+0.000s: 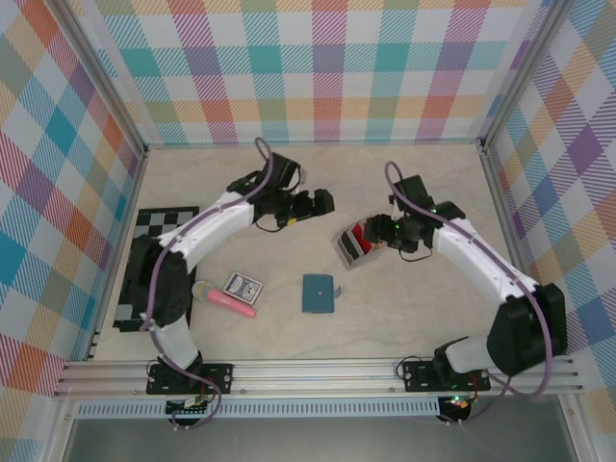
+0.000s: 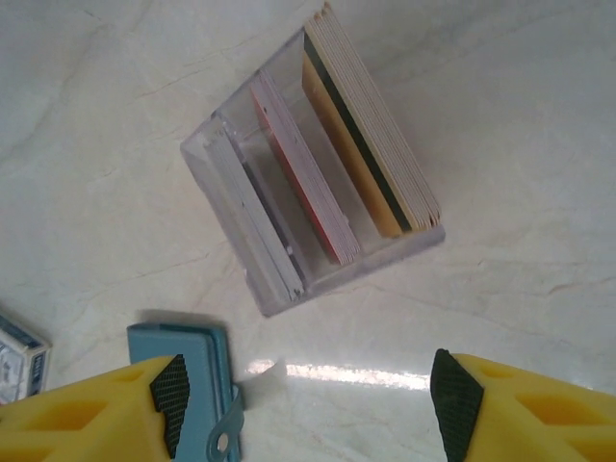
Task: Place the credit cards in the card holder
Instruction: Move the storage box to the center of the table, then pick up the credit card from the storage box.
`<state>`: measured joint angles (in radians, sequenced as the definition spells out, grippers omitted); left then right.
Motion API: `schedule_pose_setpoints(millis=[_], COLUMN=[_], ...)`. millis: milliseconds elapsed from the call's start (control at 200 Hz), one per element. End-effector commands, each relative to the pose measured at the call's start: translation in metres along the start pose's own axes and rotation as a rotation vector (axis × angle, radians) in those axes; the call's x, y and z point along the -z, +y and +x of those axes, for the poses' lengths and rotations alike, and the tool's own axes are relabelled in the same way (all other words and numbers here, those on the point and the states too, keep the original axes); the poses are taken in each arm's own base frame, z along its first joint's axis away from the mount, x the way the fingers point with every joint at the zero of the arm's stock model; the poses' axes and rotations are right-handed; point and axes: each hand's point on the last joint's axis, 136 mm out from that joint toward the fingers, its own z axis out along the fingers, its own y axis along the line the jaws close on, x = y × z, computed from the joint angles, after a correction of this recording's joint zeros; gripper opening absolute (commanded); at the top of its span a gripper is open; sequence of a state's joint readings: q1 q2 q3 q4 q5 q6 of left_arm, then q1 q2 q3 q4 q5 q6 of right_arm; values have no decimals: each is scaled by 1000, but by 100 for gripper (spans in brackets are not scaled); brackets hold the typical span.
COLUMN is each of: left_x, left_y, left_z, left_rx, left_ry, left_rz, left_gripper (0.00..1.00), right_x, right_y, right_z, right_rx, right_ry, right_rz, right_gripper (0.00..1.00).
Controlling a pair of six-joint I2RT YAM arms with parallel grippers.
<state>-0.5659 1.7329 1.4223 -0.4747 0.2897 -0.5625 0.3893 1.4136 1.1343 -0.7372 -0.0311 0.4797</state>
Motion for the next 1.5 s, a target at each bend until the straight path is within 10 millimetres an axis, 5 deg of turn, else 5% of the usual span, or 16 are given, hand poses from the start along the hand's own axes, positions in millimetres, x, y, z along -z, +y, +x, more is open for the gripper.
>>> schedule_pose_setpoints(millis=[0,185,350,520,670,885,1025,1155,1500], left_x=[9,17,14,3,-26,-74,-92,-102,-125], left_y=[19,26,36,25,9,-3,-5,-3,2], left_z=[7,26,34,39,44,53,59,65,73], left_rx=[42,95,147,133,122,147,155,172,200], left_ry=[-89,-129,-143,-98,-21,106,138,151,180], left_rz=[-24,43,51,99,88,-9,-74,-104,-108], left_gripper=[100,100,100,100,99,69,51,44,42], right_x=[1,-11,-29,-30,-25,-30,-31,-31,-37], right_y=[-6,22,62,23,-2,-26,-35,-38,-37], right_z=[-9,-29,-16,-41,-57,-58,-57,-55,-50], right_rx=[160,303,406,366,259,154,114,112,112], right_ry=[28,25,89,42,28,64,73,75,98], right_rz=[119,166,73,332,316,260,231,231,203], right_gripper=[68,67,59,57,58,59,59,59,60])
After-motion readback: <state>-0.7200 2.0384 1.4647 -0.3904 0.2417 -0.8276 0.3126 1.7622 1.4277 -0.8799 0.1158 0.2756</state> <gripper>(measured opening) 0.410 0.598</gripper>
